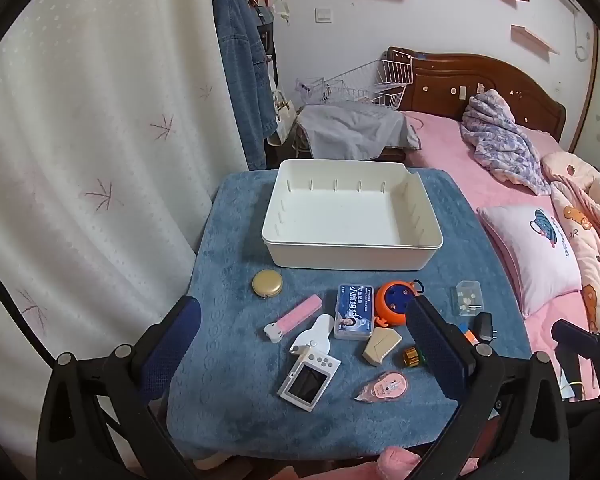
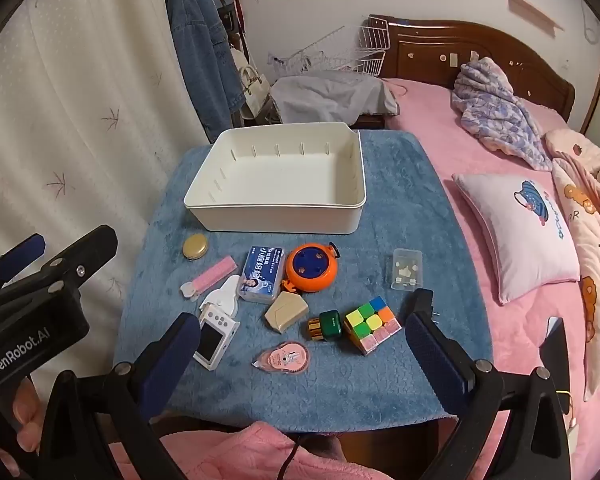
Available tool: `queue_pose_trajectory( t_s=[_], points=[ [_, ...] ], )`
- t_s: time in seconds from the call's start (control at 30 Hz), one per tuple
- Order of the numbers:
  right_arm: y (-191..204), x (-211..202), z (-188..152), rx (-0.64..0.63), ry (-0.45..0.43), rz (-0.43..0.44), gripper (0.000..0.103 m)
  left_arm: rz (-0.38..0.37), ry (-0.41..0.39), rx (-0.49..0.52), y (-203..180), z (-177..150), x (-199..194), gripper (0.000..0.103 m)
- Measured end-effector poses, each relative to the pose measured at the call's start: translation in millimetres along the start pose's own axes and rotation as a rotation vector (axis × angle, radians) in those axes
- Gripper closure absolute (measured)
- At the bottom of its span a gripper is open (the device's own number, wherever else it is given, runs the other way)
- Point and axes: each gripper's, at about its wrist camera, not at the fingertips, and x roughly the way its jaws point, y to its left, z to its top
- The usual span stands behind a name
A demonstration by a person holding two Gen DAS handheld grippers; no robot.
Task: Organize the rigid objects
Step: 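Move both tools down toward the items on the blue towel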
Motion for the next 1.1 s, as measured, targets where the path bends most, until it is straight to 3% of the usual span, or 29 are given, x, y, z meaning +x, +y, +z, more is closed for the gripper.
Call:
queue_pose_trajectory(
  t_s=[0.7,1.1],
  points=[
    [-4,2,-1,-0.003,0.032,0.025,0.0,-0.009,0.0,0.001,-1,-4,-2,0.001],
    [-21,29,-27,0.037,0.221,0.145,0.0,0.029,0.166,-0.006,-13,-36,12,0.002]
  ],
)
